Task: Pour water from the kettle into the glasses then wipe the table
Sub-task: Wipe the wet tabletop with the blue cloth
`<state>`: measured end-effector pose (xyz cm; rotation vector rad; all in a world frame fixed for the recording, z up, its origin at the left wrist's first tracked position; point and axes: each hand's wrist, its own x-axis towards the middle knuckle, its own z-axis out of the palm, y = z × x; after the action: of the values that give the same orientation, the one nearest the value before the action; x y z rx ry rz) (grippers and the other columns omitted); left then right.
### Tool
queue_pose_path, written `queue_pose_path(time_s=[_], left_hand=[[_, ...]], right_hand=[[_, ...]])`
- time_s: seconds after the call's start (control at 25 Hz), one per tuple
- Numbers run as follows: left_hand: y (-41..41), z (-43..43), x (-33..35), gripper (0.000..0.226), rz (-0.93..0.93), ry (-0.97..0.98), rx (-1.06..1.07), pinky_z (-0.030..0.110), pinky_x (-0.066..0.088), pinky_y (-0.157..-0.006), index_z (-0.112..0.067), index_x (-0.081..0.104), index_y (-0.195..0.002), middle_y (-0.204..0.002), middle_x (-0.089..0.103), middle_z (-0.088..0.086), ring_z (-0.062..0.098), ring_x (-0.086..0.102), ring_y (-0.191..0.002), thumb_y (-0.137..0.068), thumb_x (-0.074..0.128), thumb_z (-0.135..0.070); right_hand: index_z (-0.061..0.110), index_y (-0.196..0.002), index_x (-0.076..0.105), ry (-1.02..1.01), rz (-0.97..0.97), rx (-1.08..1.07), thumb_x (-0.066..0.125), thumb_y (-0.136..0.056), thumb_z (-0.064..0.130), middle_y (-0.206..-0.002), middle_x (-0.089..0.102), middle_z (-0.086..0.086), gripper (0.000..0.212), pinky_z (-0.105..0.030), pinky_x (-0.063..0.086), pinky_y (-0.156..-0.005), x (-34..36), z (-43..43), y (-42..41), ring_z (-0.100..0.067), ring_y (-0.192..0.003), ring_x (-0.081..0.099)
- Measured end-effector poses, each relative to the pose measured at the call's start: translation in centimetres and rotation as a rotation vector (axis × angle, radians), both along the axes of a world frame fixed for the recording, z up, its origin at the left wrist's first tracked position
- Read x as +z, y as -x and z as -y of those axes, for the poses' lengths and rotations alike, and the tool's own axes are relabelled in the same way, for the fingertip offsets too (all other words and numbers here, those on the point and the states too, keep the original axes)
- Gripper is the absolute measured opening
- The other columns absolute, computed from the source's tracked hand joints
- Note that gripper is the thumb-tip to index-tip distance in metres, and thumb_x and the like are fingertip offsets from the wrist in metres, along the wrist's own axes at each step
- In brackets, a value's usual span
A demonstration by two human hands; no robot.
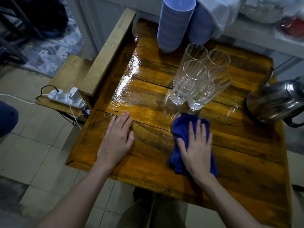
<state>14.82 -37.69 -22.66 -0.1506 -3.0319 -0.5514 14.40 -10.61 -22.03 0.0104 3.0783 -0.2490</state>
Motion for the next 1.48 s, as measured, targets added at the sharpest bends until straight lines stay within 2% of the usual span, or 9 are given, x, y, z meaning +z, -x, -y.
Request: queue_pose_path(time_s=[0.2, 0.36, 0.48, 0.56, 0.68, 0.84, 1.0, 1.2, 1.48], left_hand=[[0.0, -0.1, 0.2, 0.048, 0.009, 0.024, 0.004, 0.039, 0.015, -0.122, -0.011, 0.041, -0.143, -0.154, 0.035, 0.007, 0.016, 0.026, -0.146, -0.098, 0.038, -0.028], [-0.1, -0.5, 0.5, 0.049, 0.032, 0.092, -0.019, 0.044, 0.017, -0.121, -0.008, 0.041, -0.141, -0.154, 0.035, 0.01, 0.022, 0.027, -0.146, -0.097, 0.036, -0.028], [0.3, -1.4, 0.8, 0.05, 0.036, 0.141, 0.013, 0.046, 0.016, -0.121, -0.006, 0.044, -0.138, -0.151, 0.037, 0.014, 0.025, 0.029, -0.144, -0.097, 0.035, -0.033], [1.0, -3.1, 1.0, 0.049, 0.043, 0.076, 0.045, 0.045, 0.014, -0.122, -0.008, 0.045, -0.135, -0.151, 0.036, 0.013, 0.024, 0.026, -0.145, -0.098, 0.036, -0.038], [2.6, -6.9, 1.0, 0.047, 0.034, 0.0, -0.036, 0.045, 0.01, -0.122, -0.009, 0.046, -0.134, -0.151, 0.034, 0.011, 0.024, 0.025, -0.146, -0.099, 0.036, -0.039], [5.2, -7.1, 0.5, 0.057, 0.043, 0.071, -0.127, 0.051, 0.012, -0.121, -0.01, 0.041, -0.138, -0.152, 0.033, 0.011, 0.024, 0.026, -0.145, -0.097, 0.032, -0.048], [5.5, -6.8, 0.2, 0.059, 0.045, 0.073, -0.121, 0.048, 0.008, -0.122, -0.014, 0.036, -0.142, -0.155, 0.028, 0.006, 0.019, 0.02, -0.148, -0.097, 0.034, -0.052], [5.6, -7.0, 0.3, 0.059, 0.058, 0.077, -0.112, 0.047, 0.008, -0.122, -0.014, 0.038, -0.142, -0.156, 0.028, 0.006, 0.019, 0.018, -0.148, -0.095, 0.036, -0.05], [5.8, -7.0, 0.3, 0.059, 0.069, 0.086, -0.119, 0.049, 0.012, -0.122, -0.013, 0.04, -0.141, -0.156, 0.029, 0.005, 0.019, 0.019, -0.148, -0.094, 0.038, -0.049]], right_hand=[[0.02, -0.156, 0.017, 0.055, 0.037, 0.427, 0.025, -0.097, 0.057, -0.165, 0.009, -0.004, 0.07, -0.05, 0.009, -0.122, -0.2, 6.4, -0.5, -0.02, -0.153, 0.002], [0.016, -0.155, 0.021, 0.064, 0.04, 0.52, 0.031, -0.099, 0.049, -0.165, 0.013, -0.006, 0.066, -0.048, 0.014, -0.121, -0.3, 6.3, -1.0, -0.02, -0.152, 0.007], [0.018, -0.156, 0.02, 0.093, 0.043, 0.429, 0.032, -0.098, 0.051, -0.165, 0.011, -0.003, 0.067, -0.044, 0.01, -0.122, -0.2, 2.9, -2.5, -0.017, -0.152, 0.005], [0.022, -0.156, 0.017, 0.094, 0.046, 0.309, 0.031, -0.098, 0.053, -0.165, 0.008, -0.001, 0.068, -0.042, 0.006, -0.123, -0.1, -0.2, -3.5, -0.015, -0.152, 0.002], [0.024, -0.156, 0.016, 0.054, 0.044, 0.151, 0.03, -0.097, 0.056, -0.166, 0.007, 0.0, 0.069, -0.042, 0.004, -0.124, 0.0, -6.5, -4.6, -0.015, -0.152, 0.002], [0.022, -0.157, 0.016, 0.05, 0.045, 0.001, 0.026, -0.096, 0.057, -0.166, 0.007, 0.0, 0.07, -0.038, 0.0, -0.124, 0.1, -12.1, -5.4, -0.014, -0.152, 0.002], [0.022, -0.157, 0.015, 0.051, 0.026, -0.056, 0.028, -0.097, 0.055, -0.166, 0.007, 0.0, 0.07, -0.041, 0.001, -0.124, -0.4, -11.9, -5.4, -0.013, -0.152, -0.001], [0.022, -0.157, 0.012, 0.028, 0.009, -0.124, 0.025, -0.095, 0.062, -0.166, 0.004, -0.004, 0.075, -0.049, 0.005, -0.123, -0.7, -10.4, -3.4, -0.02, -0.153, -0.002], [0.023, -0.157, 0.008, 0.007, 0.003, -0.114, 0.024, -0.094, 0.064, -0.166, 0.0, -0.006, 0.078, -0.05, 0.005, -0.123, -0.9, -9.8, 2.4, -0.021, -0.153, -0.005]])
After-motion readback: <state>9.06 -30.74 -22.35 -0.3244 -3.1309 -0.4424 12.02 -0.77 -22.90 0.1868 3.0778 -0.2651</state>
